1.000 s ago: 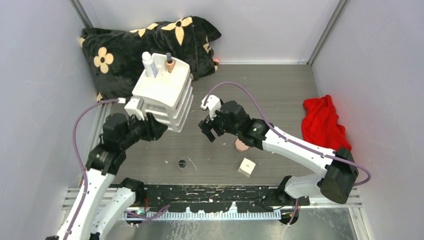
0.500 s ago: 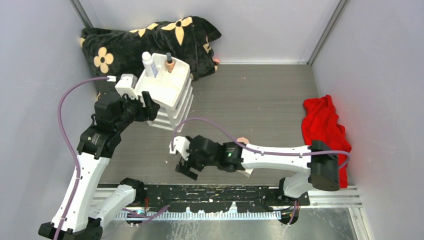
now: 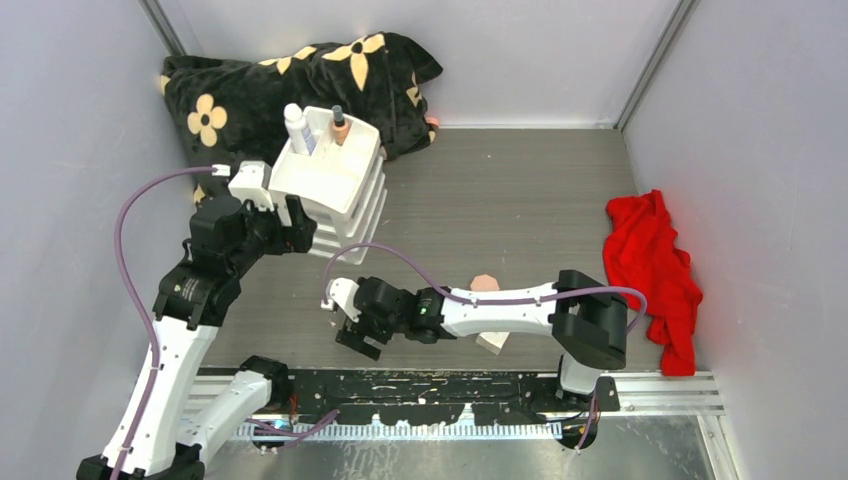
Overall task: Organize the makeup
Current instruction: Pick up the makeup from the center of the board.
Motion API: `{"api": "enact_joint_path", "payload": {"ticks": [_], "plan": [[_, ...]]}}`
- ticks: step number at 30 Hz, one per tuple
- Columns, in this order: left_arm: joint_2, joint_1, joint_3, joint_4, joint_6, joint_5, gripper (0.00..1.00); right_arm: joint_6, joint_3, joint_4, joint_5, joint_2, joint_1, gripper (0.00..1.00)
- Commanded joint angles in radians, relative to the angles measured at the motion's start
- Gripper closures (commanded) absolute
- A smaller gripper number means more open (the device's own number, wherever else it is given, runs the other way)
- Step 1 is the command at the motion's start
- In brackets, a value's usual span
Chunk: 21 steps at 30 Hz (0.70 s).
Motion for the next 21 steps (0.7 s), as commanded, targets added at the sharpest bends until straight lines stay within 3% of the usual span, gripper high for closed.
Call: {"api": "enact_joint_path", "payload": {"ticks": [1,5,9,15,19,21], "plan": [[-0.009,-0.002,-0.013,0.028,0.026,-0.011,0.13,0.005,0.059,0.101,-0.013,0.013,-0.038,0.11],[-0.007,-0.002,-0.017,0.034,0.034,-0.009,0.13,0.006,0.062,0.097,-0.034,0.037,-0.067,0.17],[-0.010,-0.003,-0.024,0.041,0.038,-0.010,0.09,0.013,0.063,0.078,-0.094,0.051,-0.085,0.40],[-0.012,-0.003,-0.048,0.050,0.037,-0.009,0.09,0.043,0.042,0.079,-0.138,0.058,-0.089,0.50],[-0.021,-0.003,-0.064,0.055,0.035,-0.013,0.09,0.054,0.020,0.084,-0.143,0.051,-0.088,0.63],[-0.026,-0.003,-0.068,0.057,0.038,-0.017,0.09,0.049,0.019,0.079,-0.133,0.051,-0.091,0.75]]}}
